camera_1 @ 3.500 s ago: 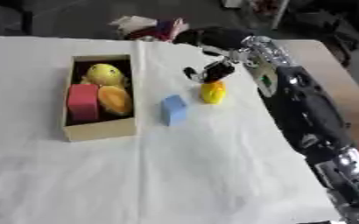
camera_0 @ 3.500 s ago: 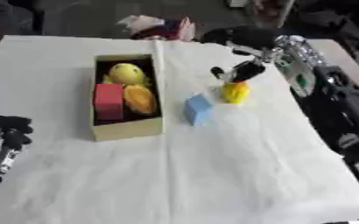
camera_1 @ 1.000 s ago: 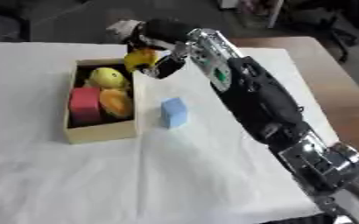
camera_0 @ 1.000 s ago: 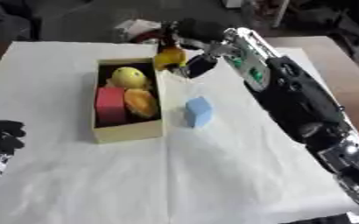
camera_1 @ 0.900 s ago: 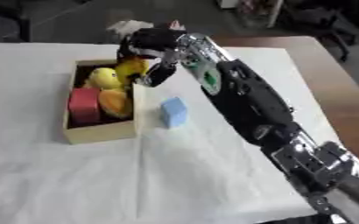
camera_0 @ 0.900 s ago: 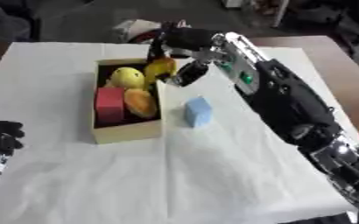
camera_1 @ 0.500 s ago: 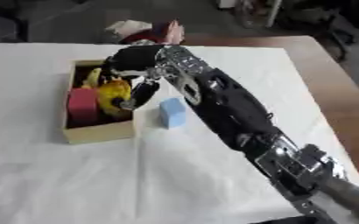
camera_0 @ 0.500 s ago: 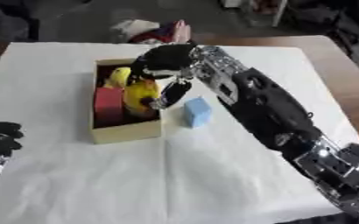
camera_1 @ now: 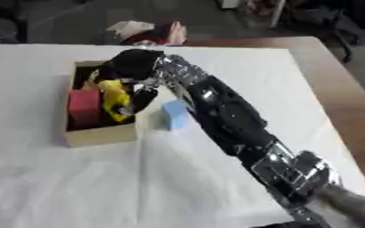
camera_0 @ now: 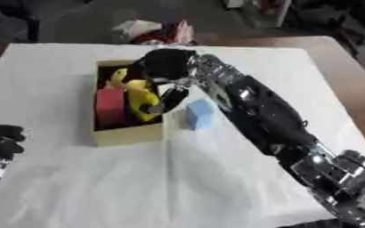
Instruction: Pick up objects on the table and place them in the box.
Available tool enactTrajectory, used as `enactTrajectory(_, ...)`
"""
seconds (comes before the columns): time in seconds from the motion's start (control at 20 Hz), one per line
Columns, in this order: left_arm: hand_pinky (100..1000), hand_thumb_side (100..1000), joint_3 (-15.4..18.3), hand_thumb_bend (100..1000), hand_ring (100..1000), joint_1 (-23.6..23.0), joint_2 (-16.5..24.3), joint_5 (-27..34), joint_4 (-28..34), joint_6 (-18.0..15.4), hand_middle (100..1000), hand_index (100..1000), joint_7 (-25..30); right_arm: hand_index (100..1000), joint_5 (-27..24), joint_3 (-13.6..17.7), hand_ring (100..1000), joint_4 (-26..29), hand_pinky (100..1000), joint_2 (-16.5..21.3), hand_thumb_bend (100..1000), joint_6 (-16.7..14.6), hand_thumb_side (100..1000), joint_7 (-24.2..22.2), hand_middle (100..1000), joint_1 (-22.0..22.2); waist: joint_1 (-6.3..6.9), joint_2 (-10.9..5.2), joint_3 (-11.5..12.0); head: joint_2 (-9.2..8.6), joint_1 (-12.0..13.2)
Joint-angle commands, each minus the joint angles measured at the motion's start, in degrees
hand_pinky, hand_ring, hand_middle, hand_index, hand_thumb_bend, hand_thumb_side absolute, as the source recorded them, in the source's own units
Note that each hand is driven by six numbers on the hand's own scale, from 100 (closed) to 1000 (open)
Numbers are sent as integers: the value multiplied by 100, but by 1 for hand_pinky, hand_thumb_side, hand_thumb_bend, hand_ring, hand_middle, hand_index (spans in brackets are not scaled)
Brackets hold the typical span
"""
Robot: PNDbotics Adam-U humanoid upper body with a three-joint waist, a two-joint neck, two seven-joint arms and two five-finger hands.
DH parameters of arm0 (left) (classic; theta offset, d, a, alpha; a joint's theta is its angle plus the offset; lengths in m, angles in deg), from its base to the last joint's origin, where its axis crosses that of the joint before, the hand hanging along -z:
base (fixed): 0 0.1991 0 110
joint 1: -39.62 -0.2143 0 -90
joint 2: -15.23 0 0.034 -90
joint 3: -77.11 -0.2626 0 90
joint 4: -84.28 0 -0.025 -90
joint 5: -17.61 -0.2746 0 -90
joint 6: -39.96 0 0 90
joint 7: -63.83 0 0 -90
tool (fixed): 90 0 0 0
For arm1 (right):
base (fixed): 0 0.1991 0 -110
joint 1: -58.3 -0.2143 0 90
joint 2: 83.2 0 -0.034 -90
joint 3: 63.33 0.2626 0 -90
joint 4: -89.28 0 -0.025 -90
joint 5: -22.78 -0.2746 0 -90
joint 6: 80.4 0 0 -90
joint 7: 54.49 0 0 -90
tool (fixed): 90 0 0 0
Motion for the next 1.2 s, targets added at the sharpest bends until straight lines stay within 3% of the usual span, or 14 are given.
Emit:
enactTrajectory(0.05,781,647,61,100,612,44,95,7,74,-4,629,772,-20,939,-800,277,762,371,780,437,100,57,553,-193,823,31,-5,-84,-24,27,23)
enactTrajectory(0.35,781,649,63,100,613,64,124,-9,61,-8,629,772,-24,962,-2779,349,830,1305,844,1220,100,-38,628,-1379,878,622,-87,-71,-73,21,72)
enactTrajectory(0.6,781,648,70,100,613,58,151,-24,59,-12,630,772,-31,984,-3535,155,905,1546,885,1723,100,-271,619,-2767,928,1047,-107,-67,-93,26,71)
enactTrajectory(0.85,781,649,60,100,613,62,154,-28,56,-12,630,772,-23,1000,-3606,-30,963,1591,909,1904,171,-469,404,-3702,966,1168,-116,-70,-96,27,59)
enactTrajectory(1.2,780,646,56,100,614,44,142,-19,63,-10,630,772,-18,1000,-2867,-185,968,1129,912,1666,216,-681,398,-3776,973,1029,-60,-84,-68,27,37)
